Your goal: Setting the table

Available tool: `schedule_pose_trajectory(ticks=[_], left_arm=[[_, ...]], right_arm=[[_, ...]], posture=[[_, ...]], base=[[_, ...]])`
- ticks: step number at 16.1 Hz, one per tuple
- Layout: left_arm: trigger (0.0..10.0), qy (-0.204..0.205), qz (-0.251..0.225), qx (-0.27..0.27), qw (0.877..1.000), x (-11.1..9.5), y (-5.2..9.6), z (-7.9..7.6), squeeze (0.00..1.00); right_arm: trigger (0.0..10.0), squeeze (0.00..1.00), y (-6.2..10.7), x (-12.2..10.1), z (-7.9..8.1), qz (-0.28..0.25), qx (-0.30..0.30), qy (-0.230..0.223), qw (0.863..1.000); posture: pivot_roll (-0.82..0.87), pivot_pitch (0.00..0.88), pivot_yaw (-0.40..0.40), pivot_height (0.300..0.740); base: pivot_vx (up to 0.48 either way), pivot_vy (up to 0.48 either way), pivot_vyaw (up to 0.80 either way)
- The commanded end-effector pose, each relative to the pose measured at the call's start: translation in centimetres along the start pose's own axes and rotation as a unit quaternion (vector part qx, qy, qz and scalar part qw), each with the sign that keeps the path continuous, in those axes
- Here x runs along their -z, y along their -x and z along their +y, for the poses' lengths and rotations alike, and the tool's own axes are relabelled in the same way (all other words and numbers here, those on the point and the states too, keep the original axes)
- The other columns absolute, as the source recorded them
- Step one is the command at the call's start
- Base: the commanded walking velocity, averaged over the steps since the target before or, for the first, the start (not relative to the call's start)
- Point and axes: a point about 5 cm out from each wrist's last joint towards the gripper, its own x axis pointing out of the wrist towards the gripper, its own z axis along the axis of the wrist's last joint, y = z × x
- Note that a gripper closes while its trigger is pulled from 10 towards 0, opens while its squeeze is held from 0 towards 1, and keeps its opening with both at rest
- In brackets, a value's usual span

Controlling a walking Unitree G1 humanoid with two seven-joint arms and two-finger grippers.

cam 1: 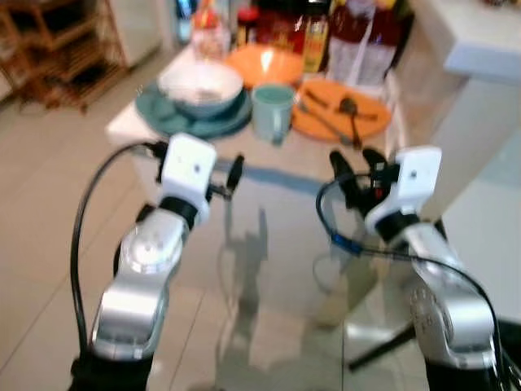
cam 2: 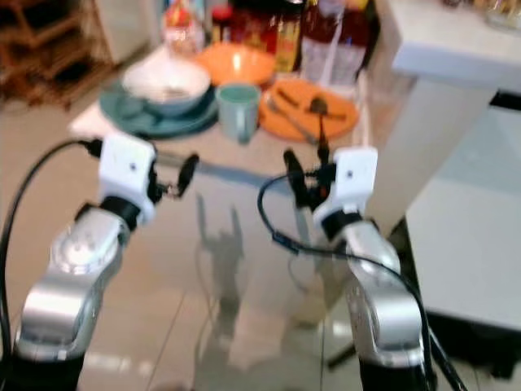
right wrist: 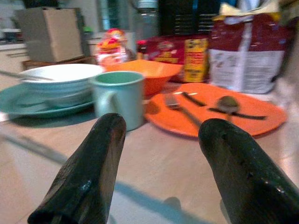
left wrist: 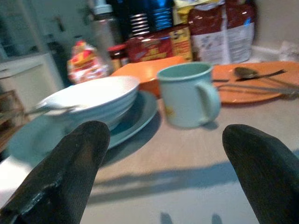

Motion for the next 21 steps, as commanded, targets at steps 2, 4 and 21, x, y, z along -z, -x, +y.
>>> schedule_pose_trajectory(ticks=[2,4,21], left_arm=[[10.0,0.005,-0.008,0.02,1.0,-0.4,0.0,-1.0,0.0],[10.0,0.005,-0.008,0.022,1.0,-0.4,0.0,-1.1,0.0],[10.0,-0.006,-0.047,0.251,0.967,-2.2,2.1,-5.0,0.0]], right_arm=[[10.0,0.0,0.3,-0.3,-0.9,-0.001,0.016,0.005,1.0],[10.0,0.0,0.4,-0.3,-1.0,-0.002,0.017,0.005,1.0],[10.0,1.0,-8.5,-1.6,-8.6,0.182,-0.06,0.079,0.978]], posture=[[0.05,0.039,-0.044,0.74],[0.05,0.035,-0.047,0.74],[0.06,0.035,-0.082,0.74]], base=[[0.424,0.0,0.0],[0.418,0.0,0.0],[0.047,0.0,0.0]])
